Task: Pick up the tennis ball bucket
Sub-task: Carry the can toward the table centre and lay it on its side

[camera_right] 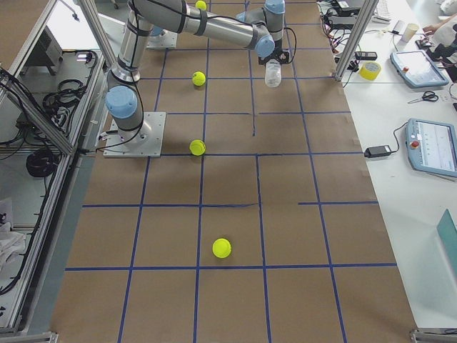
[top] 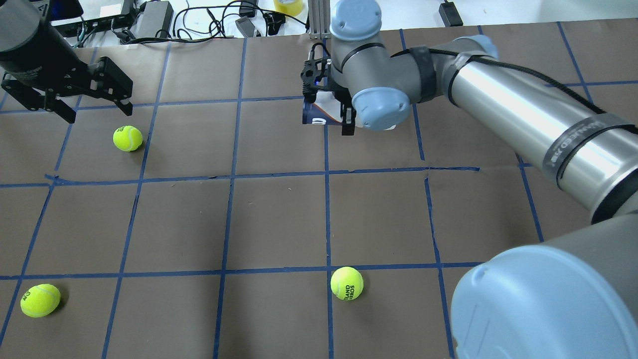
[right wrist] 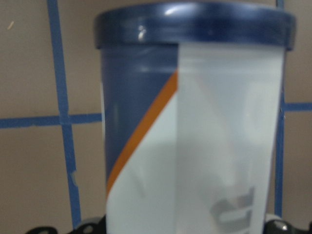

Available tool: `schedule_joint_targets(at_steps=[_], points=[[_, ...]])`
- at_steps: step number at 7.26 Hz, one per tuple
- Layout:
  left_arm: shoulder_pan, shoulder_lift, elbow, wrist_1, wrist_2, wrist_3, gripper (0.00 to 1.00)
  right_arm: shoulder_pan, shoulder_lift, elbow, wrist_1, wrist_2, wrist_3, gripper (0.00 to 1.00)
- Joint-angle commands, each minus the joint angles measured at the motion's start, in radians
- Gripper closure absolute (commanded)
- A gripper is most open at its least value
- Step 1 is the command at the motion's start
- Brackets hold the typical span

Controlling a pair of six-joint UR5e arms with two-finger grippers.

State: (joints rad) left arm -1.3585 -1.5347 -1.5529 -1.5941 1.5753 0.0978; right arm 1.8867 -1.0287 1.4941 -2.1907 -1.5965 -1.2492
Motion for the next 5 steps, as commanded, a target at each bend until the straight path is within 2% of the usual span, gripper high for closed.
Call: schedule_joint_targets(at_steps=[1,3,5], points=[[0.01,0.001,-0.004,0.002,0.015,-0.001,0.0,0.107,0.035,0.041,-0.124,-0.002,-0.042,0.34],[0.013,-0.005,-0.006,0.003,0.015,-0.001,0.0,0.162,0.039,0.049,-0.13,-0.007,-0.041,0.35],[0.012,-0.013,-0.009,0.002,0.014,0.003,0.0,0.192,0.061,0.049,-0.153,-0.008,0.058,0.34]])
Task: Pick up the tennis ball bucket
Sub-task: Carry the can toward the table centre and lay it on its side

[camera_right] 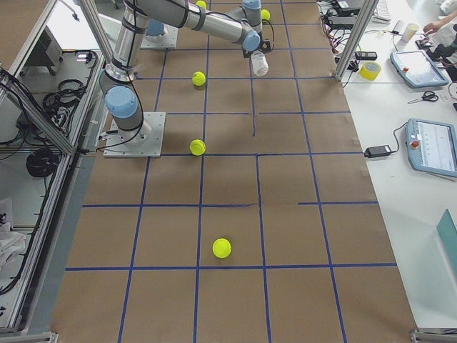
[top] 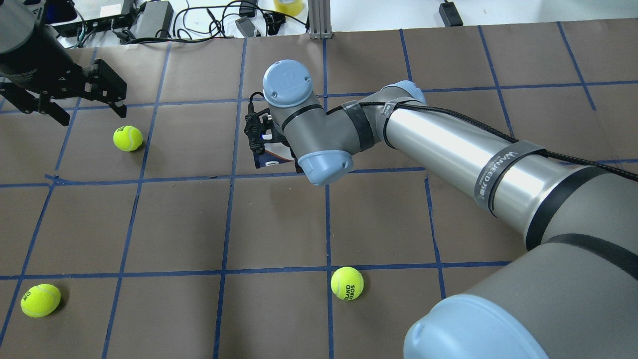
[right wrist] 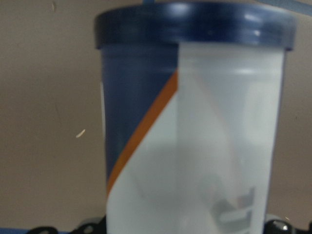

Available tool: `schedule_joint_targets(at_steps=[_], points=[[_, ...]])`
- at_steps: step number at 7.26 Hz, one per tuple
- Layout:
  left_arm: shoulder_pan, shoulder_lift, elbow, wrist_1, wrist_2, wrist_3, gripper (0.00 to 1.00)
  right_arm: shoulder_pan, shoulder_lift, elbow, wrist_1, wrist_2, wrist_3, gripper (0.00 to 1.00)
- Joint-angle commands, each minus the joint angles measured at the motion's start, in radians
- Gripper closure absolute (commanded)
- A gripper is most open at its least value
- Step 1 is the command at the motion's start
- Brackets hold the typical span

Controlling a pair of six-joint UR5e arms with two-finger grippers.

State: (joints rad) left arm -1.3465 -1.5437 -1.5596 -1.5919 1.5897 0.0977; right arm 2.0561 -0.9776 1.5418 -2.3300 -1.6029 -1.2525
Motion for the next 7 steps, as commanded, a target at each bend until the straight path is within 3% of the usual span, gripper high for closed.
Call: schedule_joint_targets(at_steps=[1,2,3,4,7], points=[[-0.002,-0.003,0.0,-0.006,0.004,0.007,0.0,0.038,0.039,0.001,-0.019,-0.006,0.068,0.33],[0.0,0.004,0.003,-0.014,0.006,0.007,0.0,0.039,0.045,0.001,-0.023,-0.014,0.062,0.33],[-0.012,0.013,0.003,-0.016,0.003,0.008,0.0,0.041,0.045,0.001,-0.023,-0.014,0.074,0.22],[-0.01,0.01,0.001,-0.016,0.0,0.008,0.0,0.039,0.05,0.004,-0.023,-0.009,0.073,0.0],[-0.002,0.001,0.001,-0.039,-0.001,0.036,0.0,0.039,0.039,0.006,-0.011,-0.014,0.068,0.0]])
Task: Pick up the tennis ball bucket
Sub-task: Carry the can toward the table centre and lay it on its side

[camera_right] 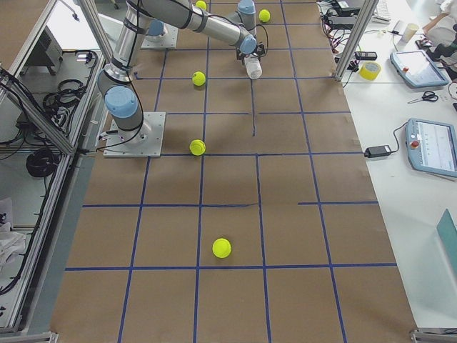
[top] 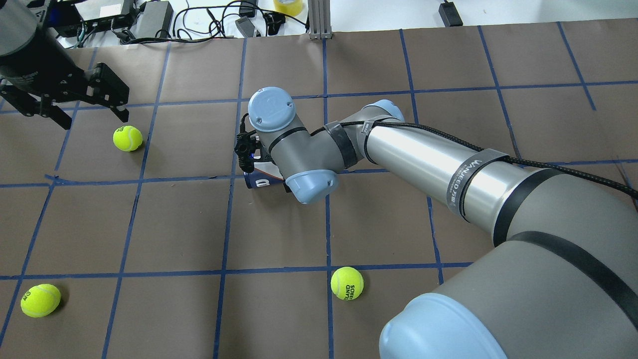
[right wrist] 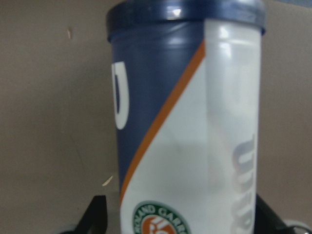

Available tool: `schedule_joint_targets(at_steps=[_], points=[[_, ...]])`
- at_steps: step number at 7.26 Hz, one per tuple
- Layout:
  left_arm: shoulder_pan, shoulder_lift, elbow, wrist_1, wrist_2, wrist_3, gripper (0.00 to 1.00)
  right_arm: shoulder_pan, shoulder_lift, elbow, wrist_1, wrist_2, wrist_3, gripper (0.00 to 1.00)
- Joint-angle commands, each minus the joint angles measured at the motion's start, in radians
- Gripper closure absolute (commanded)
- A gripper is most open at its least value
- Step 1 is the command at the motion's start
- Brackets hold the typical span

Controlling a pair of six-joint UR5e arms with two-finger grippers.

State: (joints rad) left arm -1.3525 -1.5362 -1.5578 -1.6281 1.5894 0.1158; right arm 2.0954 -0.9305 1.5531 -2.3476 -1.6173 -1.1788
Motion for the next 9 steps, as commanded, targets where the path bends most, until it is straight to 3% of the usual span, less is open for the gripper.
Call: schedule_joint_targets(at_steps=[1,5,7,9], points=[[0.004,-0.01,-0.001,0.005,0.001,0.018,0.0,0.0,-0.016,-0.011,0.007,0.007,-0.005,0.0],[-0.002,-0.018,-0.001,0.011,-0.034,0.027,0.0,-0.079,-0.128,-0.013,0.065,0.011,0.103,0.0],[-0.002,-0.045,-0.004,0.013,-0.2,0.018,0.0,-0.174,-0.198,-0.011,0.17,0.014,0.158,0.0],[-0.007,-0.09,-0.074,0.123,-0.274,0.051,0.0,-0.28,-0.308,-0.015,0.325,0.023,0.235,0.0]])
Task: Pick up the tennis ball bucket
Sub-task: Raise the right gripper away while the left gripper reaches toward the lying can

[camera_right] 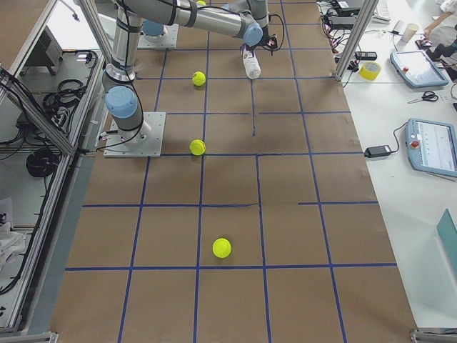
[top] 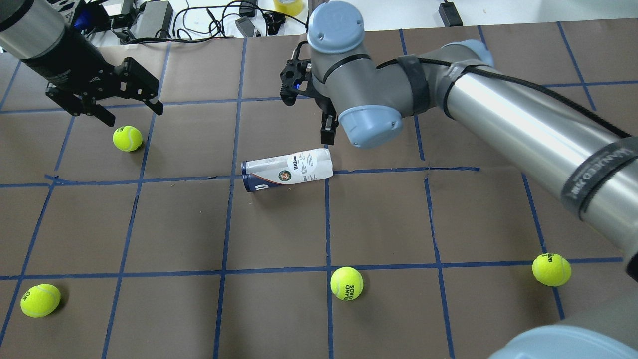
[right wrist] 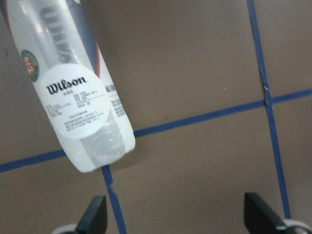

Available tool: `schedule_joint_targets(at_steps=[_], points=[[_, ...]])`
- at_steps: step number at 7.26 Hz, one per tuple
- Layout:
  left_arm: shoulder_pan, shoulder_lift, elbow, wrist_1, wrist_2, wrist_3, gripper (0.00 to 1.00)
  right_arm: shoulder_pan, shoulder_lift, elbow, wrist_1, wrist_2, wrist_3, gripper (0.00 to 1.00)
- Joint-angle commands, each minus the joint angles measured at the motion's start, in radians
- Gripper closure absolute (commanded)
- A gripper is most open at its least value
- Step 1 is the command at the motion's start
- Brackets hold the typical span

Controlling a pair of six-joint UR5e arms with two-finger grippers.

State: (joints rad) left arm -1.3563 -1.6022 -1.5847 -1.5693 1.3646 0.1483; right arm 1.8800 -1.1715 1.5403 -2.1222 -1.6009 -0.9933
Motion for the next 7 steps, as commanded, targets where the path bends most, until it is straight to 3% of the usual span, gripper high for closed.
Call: schedule_joint_targets(at_steps=[1,3,5,7], points=[[-0.003,-0.034,-0.108,0.177,-0.059,0.019,0.0,-0.123,-0.12,0.0,0.135,0.027,0.129,0.0],[-0.001,-0.068,-0.169,0.218,-0.218,0.02,0.0,-0.206,-0.173,0.0,0.189,0.029,0.275,0.0],[-0.001,-0.108,-0.199,0.218,-0.287,0.034,0.0,-0.222,-0.253,0.007,0.286,0.027,0.615,0.0],[-0.001,-0.14,-0.244,0.218,-0.326,0.04,0.0,-0.223,-0.319,0.004,0.413,0.01,0.793,0.0]])
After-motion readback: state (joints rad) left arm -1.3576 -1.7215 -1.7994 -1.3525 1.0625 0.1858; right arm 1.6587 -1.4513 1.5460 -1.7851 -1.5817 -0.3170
